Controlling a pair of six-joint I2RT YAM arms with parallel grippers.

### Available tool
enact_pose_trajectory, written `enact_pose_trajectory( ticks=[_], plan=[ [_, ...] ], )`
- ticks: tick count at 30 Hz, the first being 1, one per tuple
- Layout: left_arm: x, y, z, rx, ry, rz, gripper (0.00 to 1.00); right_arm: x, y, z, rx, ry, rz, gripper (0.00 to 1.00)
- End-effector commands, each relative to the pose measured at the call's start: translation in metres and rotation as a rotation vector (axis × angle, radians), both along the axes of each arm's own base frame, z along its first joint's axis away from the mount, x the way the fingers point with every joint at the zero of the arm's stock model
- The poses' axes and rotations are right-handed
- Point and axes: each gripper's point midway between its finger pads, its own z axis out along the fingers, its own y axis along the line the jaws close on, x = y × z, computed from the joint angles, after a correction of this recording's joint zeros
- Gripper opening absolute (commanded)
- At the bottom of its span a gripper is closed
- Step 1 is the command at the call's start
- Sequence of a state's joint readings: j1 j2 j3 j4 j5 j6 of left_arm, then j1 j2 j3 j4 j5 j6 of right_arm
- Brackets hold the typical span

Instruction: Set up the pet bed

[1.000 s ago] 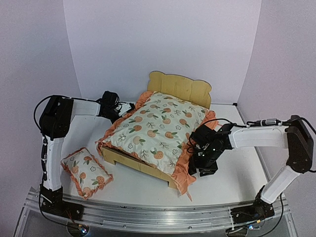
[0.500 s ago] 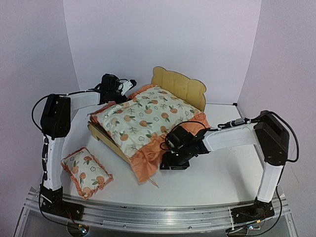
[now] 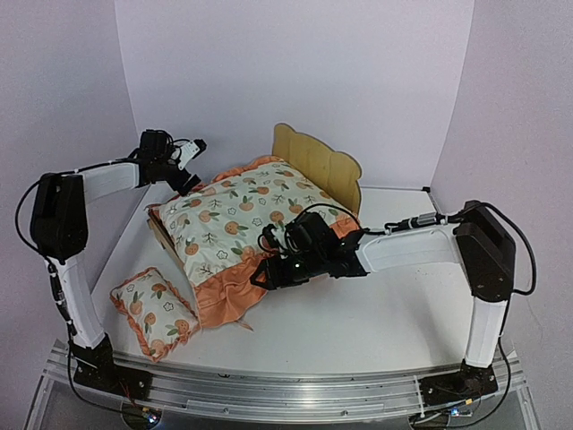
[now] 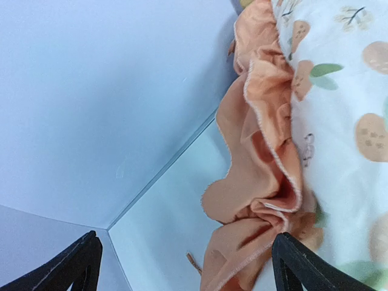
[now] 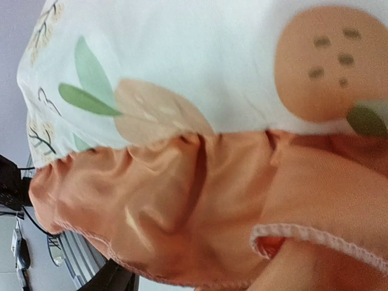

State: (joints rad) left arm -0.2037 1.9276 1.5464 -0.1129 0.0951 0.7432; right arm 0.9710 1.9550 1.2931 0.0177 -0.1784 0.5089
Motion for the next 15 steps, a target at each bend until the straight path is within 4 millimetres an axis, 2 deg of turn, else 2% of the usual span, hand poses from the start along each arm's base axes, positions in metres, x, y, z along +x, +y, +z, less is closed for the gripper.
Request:
enact_pose_trajectory(
  ticks=[1, 3, 5, 8, 11, 13, 15],
  plan=[
    [-0.047, -0.022, 0.076, -0.049, -0.085, -0.124, 1.00, -0.007, -0.025, 0.042, -0.009, -0.085, 0.015, 0.57],
    [-0.078, -0.031, 0.084, -0.053, -0.047, -0.214, 0.99, -0.011, -0.040, 0.047, -0.047, -0.098, 0.011, 0.60],
    [-0.121, -0.047, 0.081, -0.040, -0.007, -0.323, 0.96, -0.013, -0.055, 0.048, -0.088, -0.091, -0.006, 0.62],
    [-0.190, -0.082, 0.047, 0.076, 0.053, -0.446, 0.91, -0.016, -0.074, 0.047, -0.133, -0.071, -0.021, 0.63],
    [-0.277, -0.111, 0.006, 0.170, 0.131, -0.655, 0.90, -0.018, -0.086, 0.045, -0.158, -0.066, -0.041, 0.64],
    [-0.330, -0.120, -0.014, 0.211, 0.181, -0.810, 0.90, -0.018, -0.090, 0.044, -0.162, -0.064, -0.054, 0.64],
    [-0.369, -0.120, -0.029, 0.264, 0.200, -0.942, 0.93, -0.019, -0.091, 0.044, -0.161, -0.058, -0.057, 0.64]
  ],
)
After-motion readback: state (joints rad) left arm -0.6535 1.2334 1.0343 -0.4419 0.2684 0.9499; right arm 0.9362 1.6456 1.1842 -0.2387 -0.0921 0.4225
